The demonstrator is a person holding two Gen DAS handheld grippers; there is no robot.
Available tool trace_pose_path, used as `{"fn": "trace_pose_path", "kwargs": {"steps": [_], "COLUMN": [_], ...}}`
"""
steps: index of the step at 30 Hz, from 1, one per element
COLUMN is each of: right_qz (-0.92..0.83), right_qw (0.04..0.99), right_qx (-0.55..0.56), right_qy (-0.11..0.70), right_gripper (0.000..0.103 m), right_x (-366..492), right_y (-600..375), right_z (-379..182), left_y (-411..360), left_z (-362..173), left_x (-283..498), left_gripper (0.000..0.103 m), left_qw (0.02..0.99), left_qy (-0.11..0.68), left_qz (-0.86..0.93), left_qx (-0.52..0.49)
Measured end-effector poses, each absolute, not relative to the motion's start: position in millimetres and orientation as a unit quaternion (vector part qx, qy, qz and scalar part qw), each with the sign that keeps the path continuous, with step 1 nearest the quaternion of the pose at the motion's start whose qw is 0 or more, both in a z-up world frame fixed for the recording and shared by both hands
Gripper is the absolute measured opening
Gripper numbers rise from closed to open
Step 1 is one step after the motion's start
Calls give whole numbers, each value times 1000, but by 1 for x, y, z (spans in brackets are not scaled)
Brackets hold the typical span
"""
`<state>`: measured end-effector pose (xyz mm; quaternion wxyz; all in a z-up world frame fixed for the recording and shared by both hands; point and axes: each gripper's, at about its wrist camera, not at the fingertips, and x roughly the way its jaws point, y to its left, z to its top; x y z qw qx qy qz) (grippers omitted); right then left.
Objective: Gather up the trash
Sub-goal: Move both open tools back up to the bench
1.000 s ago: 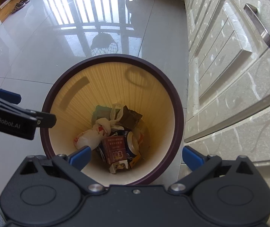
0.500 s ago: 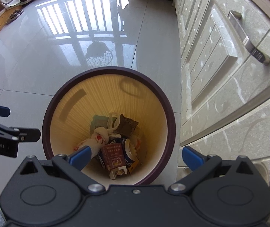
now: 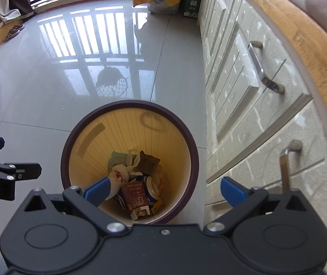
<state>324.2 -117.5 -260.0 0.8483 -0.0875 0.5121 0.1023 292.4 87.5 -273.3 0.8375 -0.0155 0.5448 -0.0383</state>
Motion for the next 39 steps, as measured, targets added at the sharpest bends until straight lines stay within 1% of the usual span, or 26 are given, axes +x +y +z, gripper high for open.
{"fn": "trace_pose_path", "kwargs": {"steps": [11, 20, 31, 39], "right_qz": [85, 99, 103, 42], "right_qw": [881, 906, 943, 973], "right_qx": [-78, -26, -18, -20], "right_qy": [459, 411, 315, 227], "right_gripper": [103, 103, 103, 103], "right_x": [292, 270, 251, 246], "right_y": [-124, -135, -139, -187], "right_z": [-212, -174, -100, -41], "left_y": [85, 86, 80, 45], "left_z": [-228, -188, -129, -90], "left_x": [266, 244, 233, 233], "left_gripper": [103, 103, 103, 103], "left_qw": [869, 894, 926, 945], "left_qy": [492, 444, 371, 307], "left_qz": [-41, -38, -45, -85], "left_qx": [-27, -43, -51, -78]}}
